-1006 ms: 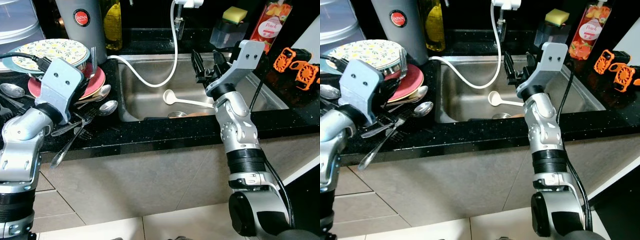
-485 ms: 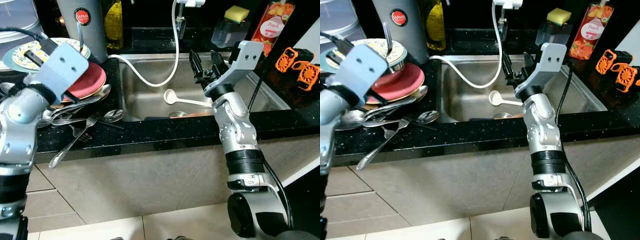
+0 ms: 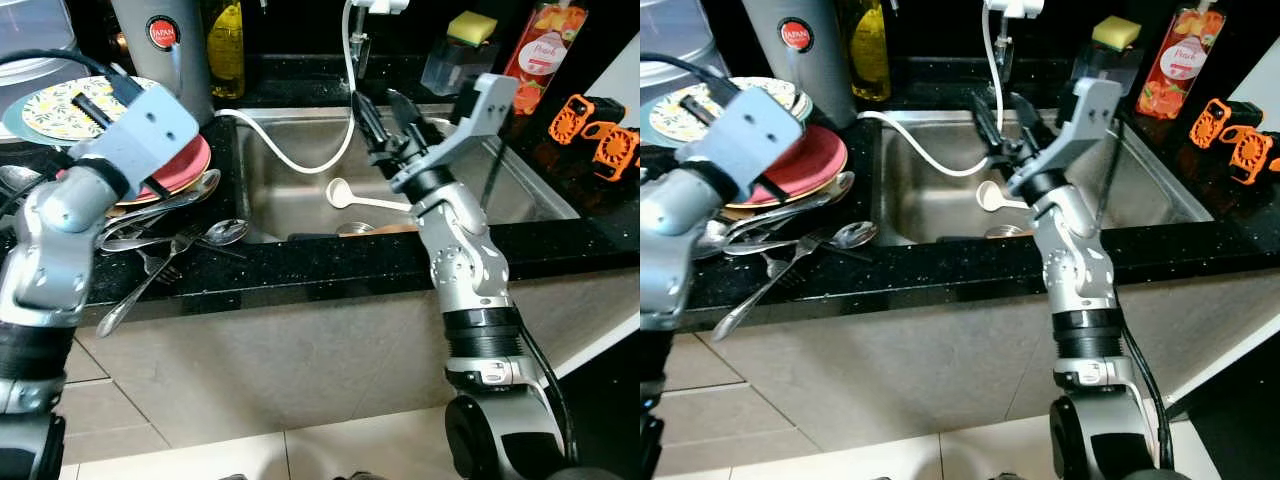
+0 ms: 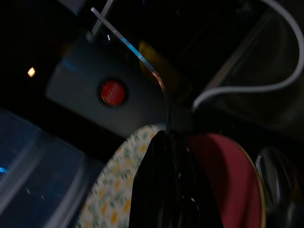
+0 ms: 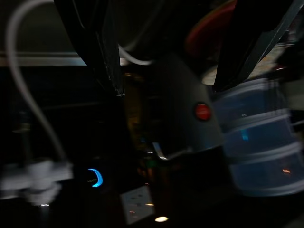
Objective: Kitchen organization
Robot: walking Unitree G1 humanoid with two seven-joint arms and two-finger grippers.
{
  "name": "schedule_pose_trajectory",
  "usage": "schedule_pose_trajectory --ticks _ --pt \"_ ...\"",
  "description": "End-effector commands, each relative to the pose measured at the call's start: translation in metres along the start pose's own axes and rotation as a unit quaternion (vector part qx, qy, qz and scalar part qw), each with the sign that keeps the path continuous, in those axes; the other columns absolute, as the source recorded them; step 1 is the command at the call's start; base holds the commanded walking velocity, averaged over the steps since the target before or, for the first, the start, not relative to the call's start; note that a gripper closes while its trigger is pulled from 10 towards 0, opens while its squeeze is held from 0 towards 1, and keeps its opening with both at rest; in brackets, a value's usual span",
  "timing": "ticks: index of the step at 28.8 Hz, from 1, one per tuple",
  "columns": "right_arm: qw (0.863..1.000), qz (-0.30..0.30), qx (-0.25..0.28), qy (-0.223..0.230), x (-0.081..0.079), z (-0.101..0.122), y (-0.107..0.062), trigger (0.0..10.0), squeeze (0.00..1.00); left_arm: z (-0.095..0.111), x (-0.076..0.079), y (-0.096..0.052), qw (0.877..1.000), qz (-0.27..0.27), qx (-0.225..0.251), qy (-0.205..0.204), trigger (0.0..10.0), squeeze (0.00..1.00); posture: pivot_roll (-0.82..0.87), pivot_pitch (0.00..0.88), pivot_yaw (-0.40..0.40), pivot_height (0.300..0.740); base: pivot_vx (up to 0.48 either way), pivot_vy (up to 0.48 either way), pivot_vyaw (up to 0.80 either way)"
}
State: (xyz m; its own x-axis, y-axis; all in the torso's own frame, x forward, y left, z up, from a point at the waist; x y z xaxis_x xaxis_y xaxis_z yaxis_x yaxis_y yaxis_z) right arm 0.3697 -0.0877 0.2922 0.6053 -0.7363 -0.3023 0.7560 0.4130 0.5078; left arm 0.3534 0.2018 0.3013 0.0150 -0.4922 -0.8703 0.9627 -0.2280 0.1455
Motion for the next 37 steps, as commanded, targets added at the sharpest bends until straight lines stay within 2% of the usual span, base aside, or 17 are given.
schedule_pose_trajectory --ticks 1,4,5,7,8,10,14,17,22,24,30,37 --pt "1.000 0.016 0.004 0.014 -0.009 0.003 0.002 10.0 0.00 0.009 0.003 0.010 1.000 0.003 0.014 0.023 10.0 0.00 0.15 0.003 -0.052 0.740 0.000 0.000 0.00" --pt "1.000 0.022 0.003 0.021 -0.018 0.001 0.009 10.0 0.00 0.029 0.006 0.033 0.997 0.008 0.040 0.060 10.0 0.00 0.14 0.002 -0.046 0.740 0.000 0.000 0.00" --pt "1.000 0.022 0.003 0.021 -0.018 0.001 0.009 10.0 0.00 0.029 0.006 0.033 0.997 0.008 0.040 0.060 10.0 0.00 0.14 0.002 -0.046 0.740 0.000 0.000 0.00" --pt "1.000 0.001 -0.010 0.015 -0.014 -0.003 0.011 10.0 0.00 0.041 0.014 0.045 0.995 0.000 0.057 0.087 10.0 0.00 0.13 0.002 -0.042 0.740 0.000 0.000 0.00" --pt "1.000 0.001 -0.010 0.015 -0.014 -0.003 0.011 10.0 0.00 0.041 0.014 0.045 0.995 0.000 0.057 0.087 10.0 0.00 0.13 0.002 -0.042 0.740 0.000 0.000 0.00" --pt "0.999 -0.031 -0.024 0.014 -0.007 -0.007 0.012 10.0 0.00 0.051 0.027 0.055 0.991 -0.017 0.073 0.109 10.0 0.00 0.12 0.004 -0.037 0.740 0.000 0.000 0.00" --pt "0.998 -0.060 -0.023 0.016 -0.003 -0.007 0.013 10.0 0.00 0.066 0.049 0.068 0.988 -0.045 0.102 0.103 10.0 0.00 0.10 0.012 -0.018 0.740 0.000 0.000 0.00" --pt "0.998 -0.060 -0.020 0.018 -0.003 -0.006 0.013 10.0 0.00 0.069 0.053 0.070 0.988 -0.050 0.106 0.103 10.0 0.00 0.10 0.012 -0.018 0.740 0.000 0.000 0.00" --pt "0.998 -0.052 -0.016 0.027 -0.009 -0.004 0.015 10.0 0.00 0.089 0.069 0.076 0.983 -0.066 0.148 0.090 10.0 0.00 0.08 0.015 -0.013 0.740 0.000 0.000 0.00" --pt "0.998 -0.040 -0.017 0.046 -0.014 -0.005 0.016 10.0 0.00 0.097 0.075 0.077 0.979 -0.075 0.169 0.086 10.0 0.00 0.07 0.016 -0.006 0.740 0.000 0.000 0.00" --pt "0.997 -0.026 -0.029 0.060 -0.021 -0.009 0.017 10.0 0.00 0.116 0.089 0.071 0.965 -0.101 0.230 0.080 10.0 0.00 0.08 0.018 -0.007 0.740 0.000 0.000 0.00" --pt "0.997 -0.030 -0.035 0.061 -0.020 -0.013 0.017 10.0 0.00 0.127 0.093 0.065 0.955 -0.107 0.267 0.074 10.0 0.00 0.08 0.019 -0.009 0.740 0.000 0.000 0.00"
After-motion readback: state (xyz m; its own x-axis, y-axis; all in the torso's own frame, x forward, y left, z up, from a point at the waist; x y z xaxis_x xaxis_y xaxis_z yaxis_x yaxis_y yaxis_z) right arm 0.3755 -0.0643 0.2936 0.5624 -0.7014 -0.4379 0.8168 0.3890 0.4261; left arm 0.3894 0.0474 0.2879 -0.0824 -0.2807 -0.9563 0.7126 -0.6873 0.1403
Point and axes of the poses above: a point about 5 cm out from each wrist's last joint towards the gripper, its own y axis pointing out of the wrist towards the gripper, its own z axis along the axis of the wrist's last joint, x = y × z, the point moved 3 cm from there along y, pointing out of the wrist towards the gripper, and after that the axes turned 5 degrees about y, right-handed, at the moved point
